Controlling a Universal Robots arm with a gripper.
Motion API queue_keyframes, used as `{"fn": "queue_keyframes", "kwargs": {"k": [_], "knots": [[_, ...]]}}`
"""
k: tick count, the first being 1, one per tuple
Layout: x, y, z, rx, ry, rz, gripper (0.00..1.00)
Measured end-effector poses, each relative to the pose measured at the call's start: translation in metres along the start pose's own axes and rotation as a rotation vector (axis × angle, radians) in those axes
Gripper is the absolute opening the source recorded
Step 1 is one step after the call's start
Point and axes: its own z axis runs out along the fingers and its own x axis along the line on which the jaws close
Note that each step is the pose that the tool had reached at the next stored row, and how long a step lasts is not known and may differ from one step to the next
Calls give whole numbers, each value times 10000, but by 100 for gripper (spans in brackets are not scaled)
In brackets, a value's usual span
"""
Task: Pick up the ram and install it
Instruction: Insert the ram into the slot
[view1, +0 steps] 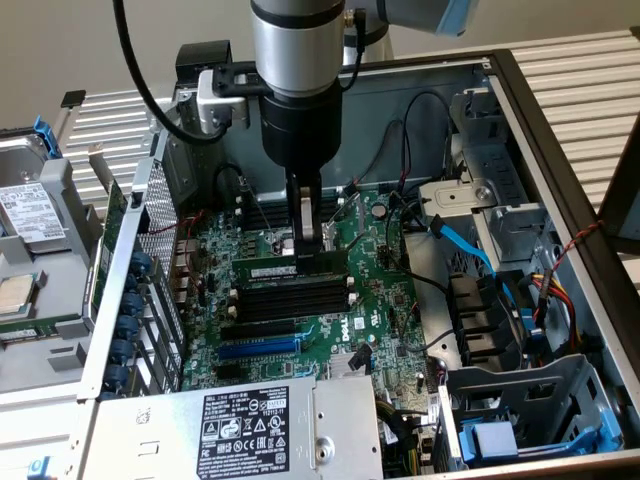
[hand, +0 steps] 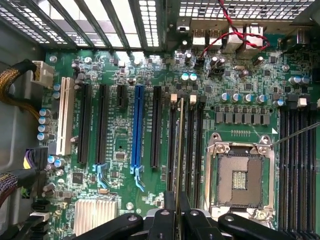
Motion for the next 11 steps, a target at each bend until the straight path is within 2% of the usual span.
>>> {"fn": "queue_keyframes", "kwargs": {"k": [11], "knots": [[-1, -4, 63, -4, 9, -170, 14]]}}
